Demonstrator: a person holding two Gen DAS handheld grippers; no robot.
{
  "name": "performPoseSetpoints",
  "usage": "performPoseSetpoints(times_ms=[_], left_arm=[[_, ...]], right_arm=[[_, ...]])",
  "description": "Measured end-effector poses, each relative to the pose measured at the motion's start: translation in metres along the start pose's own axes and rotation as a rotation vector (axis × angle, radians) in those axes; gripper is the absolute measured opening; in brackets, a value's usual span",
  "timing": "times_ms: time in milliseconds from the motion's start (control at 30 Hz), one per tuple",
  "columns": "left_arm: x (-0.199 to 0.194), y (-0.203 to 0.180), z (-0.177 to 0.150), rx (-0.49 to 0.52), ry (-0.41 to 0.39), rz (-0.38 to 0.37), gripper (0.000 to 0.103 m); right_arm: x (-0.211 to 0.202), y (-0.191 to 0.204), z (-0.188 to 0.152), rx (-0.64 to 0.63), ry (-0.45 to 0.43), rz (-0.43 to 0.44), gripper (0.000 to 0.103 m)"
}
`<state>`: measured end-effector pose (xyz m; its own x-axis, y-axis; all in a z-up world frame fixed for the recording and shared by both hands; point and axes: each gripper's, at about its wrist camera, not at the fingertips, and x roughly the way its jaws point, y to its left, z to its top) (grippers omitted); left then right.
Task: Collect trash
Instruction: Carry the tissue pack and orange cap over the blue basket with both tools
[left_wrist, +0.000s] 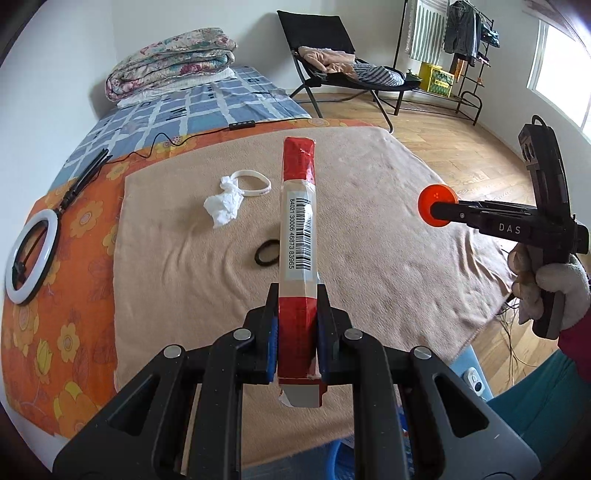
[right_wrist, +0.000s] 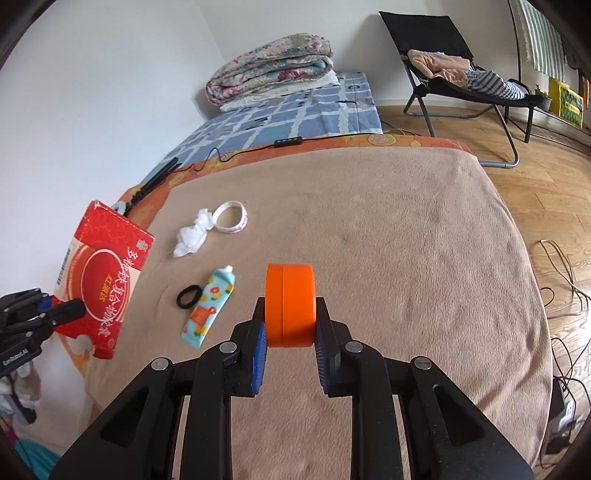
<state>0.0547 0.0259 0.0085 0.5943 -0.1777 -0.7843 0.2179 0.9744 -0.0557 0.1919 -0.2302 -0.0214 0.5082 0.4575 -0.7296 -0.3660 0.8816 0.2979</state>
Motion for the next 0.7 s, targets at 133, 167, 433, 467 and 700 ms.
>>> performPoseSetpoints(times_ms=[133,167,433,467,700], left_arm=[[-0.024,-0.018,-0.033,-0.006,0.007,-0.033,0.014],[-0.029,-0.024,-0.042,-0.003,0.011,-0.036,0.014],[-0.054,-0.062,-0.102,0.007,0.039,-0.086,0.014],[-0.056,-0.066,-0.108,0.007,0.041,-0.094,0.014],[-0.054,-0.083,-0.148,-0.009,0.084,-0.139,0.015]], right_arm=[[-0.027,0.011,-0.027,-0.025,0.005,0.036,0.020],[-0.034,0.014,-0.034,-0.029,0.008,0.044,0.020],[-0.072,0.033,-0.098,-0.083,0.053,0.081,0.020],[-0.075,0.035,-0.105,-0.093,0.058,0.080,0.020],[-0.088,0.048,-0.154,-0.141,0.095,0.077,0.020]])
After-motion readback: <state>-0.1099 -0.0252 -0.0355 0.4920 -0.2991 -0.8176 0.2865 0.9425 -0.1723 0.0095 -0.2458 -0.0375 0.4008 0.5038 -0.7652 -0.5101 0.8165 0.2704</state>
